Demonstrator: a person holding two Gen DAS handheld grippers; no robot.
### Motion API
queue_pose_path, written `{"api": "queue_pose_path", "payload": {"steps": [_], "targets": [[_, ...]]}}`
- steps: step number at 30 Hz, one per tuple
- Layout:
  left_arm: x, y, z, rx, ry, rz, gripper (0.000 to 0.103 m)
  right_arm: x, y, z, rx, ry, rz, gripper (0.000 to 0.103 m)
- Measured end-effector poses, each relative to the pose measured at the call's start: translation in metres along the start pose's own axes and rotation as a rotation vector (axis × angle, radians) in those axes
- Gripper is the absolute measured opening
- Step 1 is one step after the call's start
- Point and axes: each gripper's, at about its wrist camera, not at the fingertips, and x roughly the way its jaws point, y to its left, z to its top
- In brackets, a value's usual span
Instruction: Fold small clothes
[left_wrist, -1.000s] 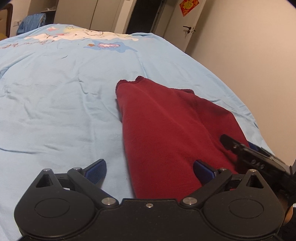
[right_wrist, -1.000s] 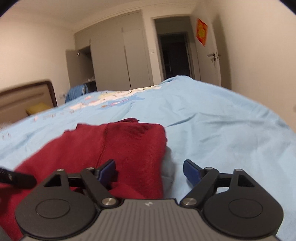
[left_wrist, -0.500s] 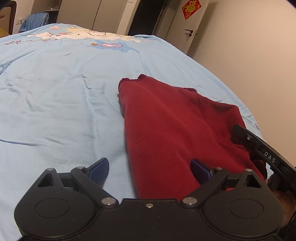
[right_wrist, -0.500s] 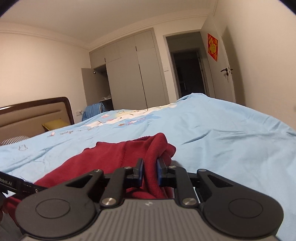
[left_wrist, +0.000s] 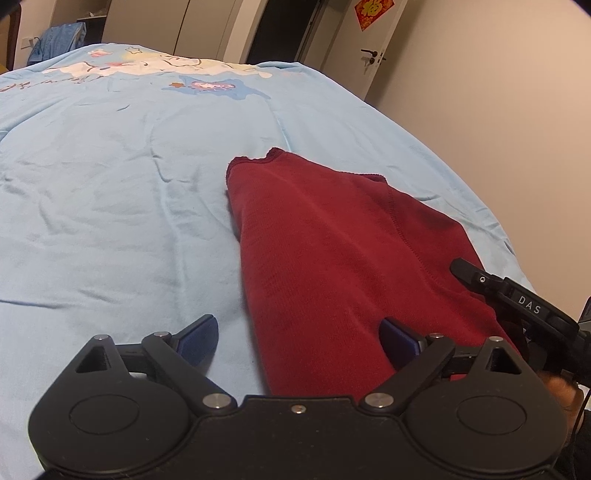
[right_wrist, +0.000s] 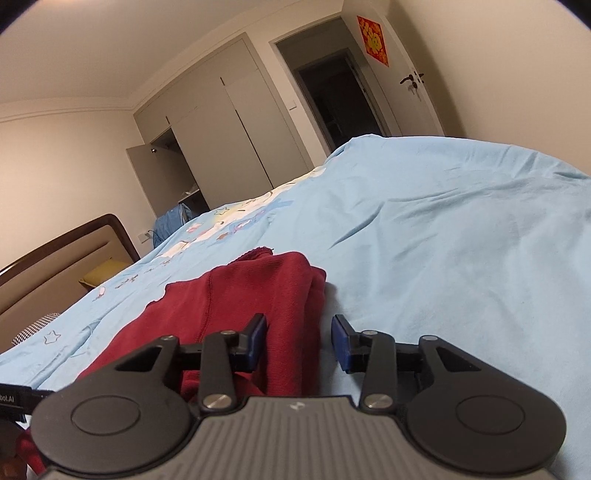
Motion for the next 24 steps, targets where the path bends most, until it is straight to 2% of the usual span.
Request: {"api": "queue_pose_path", "payload": {"steps": [2,3,7,9,12,17,24], "targets": [[0.001,-0.001,0.002,0.0,0.005,-0.018,0.084,0.002,0.0,0.002,-0.008,0.008,0.011,0.029],[0.001,-0.002,0.003,-0.003,0.008,-0.027,0.078,0.003,0.001,0.002,-0.012,0.01,0.011,0.028],[0.002,-0.007,0.007,0.004,0.015,-0.039,0.066,0.003,0.003,0.003,-0.019,0.017,0.009,0.022],[-0.001,-0.01,0.009,0.017,0.006,-0.034,0.05,0.001,0.01,0.006,-0.042,0.012,0.002,0.019],[-0.009,-0.01,0.013,0.021,-0.007,-0.034,0.036,-0.006,0.026,0.009,-0.091,-0.001,-0.018,0.017],[-0.033,-0.005,0.024,0.016,-0.06,-0.069,0.031,-0.017,0.056,0.023,-0.126,-0.024,0.003,0.016],[-0.091,0.031,0.049,-0.032,-0.141,-0.02,0.031,-0.005,0.114,0.04,-0.157,-0.024,0.105,0.016]]}}
